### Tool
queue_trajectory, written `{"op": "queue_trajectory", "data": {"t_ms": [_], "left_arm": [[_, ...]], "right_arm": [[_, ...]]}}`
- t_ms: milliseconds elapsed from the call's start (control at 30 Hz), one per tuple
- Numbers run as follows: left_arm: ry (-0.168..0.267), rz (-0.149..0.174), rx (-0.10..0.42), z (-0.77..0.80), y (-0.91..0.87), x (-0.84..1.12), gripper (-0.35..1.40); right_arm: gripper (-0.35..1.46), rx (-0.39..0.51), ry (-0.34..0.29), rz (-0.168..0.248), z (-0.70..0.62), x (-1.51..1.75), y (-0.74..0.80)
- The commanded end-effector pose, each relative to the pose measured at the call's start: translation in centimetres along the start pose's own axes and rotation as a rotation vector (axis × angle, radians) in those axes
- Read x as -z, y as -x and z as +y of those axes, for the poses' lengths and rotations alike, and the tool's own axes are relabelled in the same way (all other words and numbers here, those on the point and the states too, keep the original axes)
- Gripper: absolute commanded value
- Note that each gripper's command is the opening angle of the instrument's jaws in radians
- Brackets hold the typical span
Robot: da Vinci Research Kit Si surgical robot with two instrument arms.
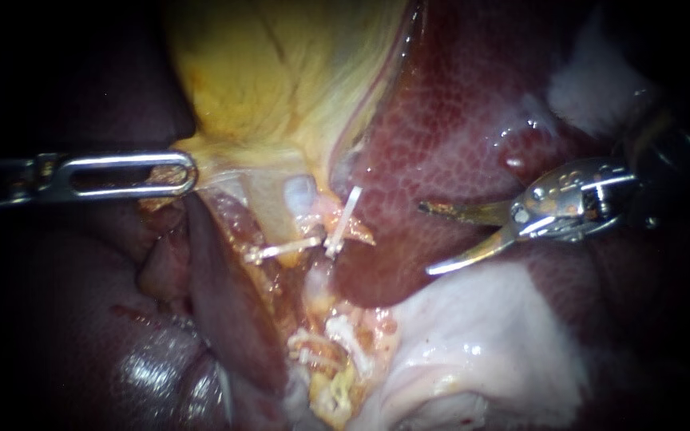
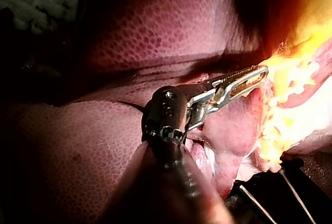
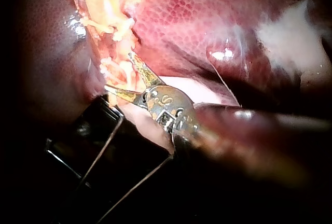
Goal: Go back from the cut right tube
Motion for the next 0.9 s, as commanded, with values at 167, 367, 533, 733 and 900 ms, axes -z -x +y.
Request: {"op": "queue_trajectory", "data": {"t_ms": [167, 367, 533, 733, 900], "left_arm": [[-0.009, 0.002, -0.010, 0.02, -0.19, -0.27, -0.35], [-0.024, 0.039, -0.032, 0.07, -0.43, -0.76, -0.35], [-0.030, 0.055, -0.034, 0.06, -0.54, -1.05, -0.35], [-0.033, 0.064, -0.033, 0.07, -0.58, -1.12, -0.35], [-0.034, 0.065, -0.033, 0.07, -0.58, -1.12, -0.35]], "right_arm": [[1.45, 0.002, -0.004, 0.000, 0.00, 0.00, 0.01], [1.45, 0.004, -0.009, -0.003, 0.00, 0.02, 0.05], [1.43, 0.006, -0.009, -0.006, 0.02, 0.03, 0.07], [1.43, 0.007, -0.009, -0.009, 0.02, 0.03, 0.08], [1.43, 0.007, -0.009, -0.009, 0.01, 0.03, 0.08]]}}
